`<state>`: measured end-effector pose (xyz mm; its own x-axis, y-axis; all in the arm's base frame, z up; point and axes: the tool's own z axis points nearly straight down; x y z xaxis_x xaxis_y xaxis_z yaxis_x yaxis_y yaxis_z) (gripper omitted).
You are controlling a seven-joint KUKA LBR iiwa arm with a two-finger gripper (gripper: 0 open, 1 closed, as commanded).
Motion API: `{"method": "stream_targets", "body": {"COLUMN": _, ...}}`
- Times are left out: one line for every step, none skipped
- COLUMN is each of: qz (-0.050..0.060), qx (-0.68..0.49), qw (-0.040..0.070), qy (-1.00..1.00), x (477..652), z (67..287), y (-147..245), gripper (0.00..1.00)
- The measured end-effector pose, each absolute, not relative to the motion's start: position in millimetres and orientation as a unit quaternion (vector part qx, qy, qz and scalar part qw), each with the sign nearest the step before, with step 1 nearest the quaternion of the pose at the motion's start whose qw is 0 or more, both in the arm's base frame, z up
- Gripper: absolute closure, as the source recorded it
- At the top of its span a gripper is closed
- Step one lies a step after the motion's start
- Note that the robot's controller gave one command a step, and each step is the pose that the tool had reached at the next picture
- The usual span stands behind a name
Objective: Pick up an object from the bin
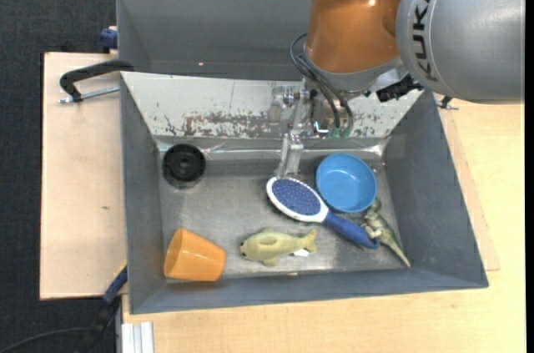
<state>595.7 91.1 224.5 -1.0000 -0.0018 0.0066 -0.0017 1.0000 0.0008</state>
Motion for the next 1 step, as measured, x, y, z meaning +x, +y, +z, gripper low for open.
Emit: {"method": "stream_targets", "body": {"qz": 0.001, "qx": 0.019, "qw": 0.004, "qy": -1.0, "x": 559.4, "z": 124.3, "y": 38.7, "gripper": 0.0}}
